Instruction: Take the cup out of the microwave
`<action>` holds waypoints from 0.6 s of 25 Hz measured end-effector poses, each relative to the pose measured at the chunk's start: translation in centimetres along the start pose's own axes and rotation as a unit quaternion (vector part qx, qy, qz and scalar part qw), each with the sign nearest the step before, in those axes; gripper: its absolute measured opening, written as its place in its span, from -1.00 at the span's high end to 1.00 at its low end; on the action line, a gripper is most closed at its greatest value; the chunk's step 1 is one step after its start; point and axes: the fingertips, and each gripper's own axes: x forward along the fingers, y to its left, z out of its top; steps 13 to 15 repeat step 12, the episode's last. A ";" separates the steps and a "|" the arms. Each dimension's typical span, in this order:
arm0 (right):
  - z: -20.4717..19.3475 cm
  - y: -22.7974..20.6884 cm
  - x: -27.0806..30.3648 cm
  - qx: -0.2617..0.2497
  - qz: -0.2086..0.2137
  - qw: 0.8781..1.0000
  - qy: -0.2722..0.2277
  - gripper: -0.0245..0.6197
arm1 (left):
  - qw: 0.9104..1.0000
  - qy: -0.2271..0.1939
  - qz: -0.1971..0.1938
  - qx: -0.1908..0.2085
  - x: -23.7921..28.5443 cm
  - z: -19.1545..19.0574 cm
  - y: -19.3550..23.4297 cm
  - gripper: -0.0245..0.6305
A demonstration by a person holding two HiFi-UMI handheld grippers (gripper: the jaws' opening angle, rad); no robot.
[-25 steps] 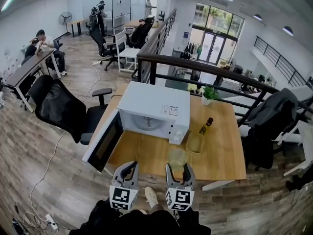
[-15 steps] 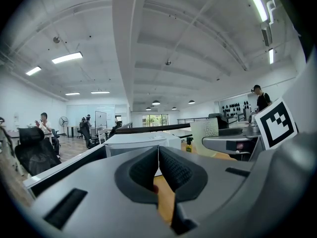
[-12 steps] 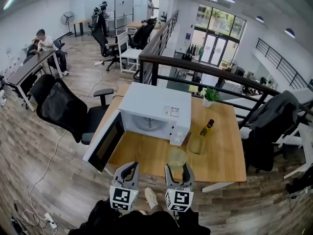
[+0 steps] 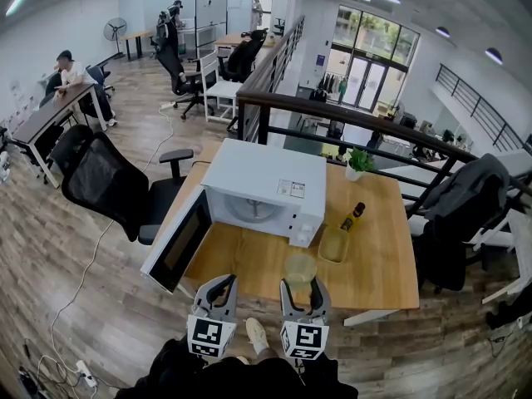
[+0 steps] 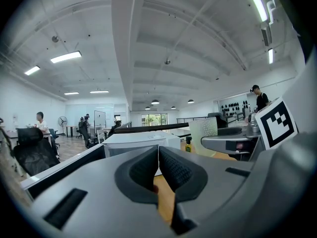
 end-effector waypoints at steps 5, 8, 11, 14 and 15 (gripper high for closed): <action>0.0 0.2 0.3 0.000 0.004 1.000 -0.001 -0.04 | 1.000 0.001 0.001 -0.001 0.1 -0.1 0.3 0.85; 0.1 0.4 0.3 0.001 0.006 1.000 -0.001 -0.04 | 1.000 0.001 0.002 -0.001 0.1 -0.1 0.4 0.85; 0.2 0.5 0.2 0.001 0.007 1.000 -0.001 -0.04 | 1.000 0.002 0.001 -0.001 0.1 0.0 0.4 0.85; 0.2 0.5 0.2 0.001 0.007 1.000 0.000 -0.04 | 1.000 0.002 0.001 -0.001 0.1 0.1 0.4 0.85; 0.2 0.5 0.2 0.001 0.007 1.000 0.000 -0.04 | 1.000 0.002 0.001 -0.001 0.1 0.1 0.4 0.85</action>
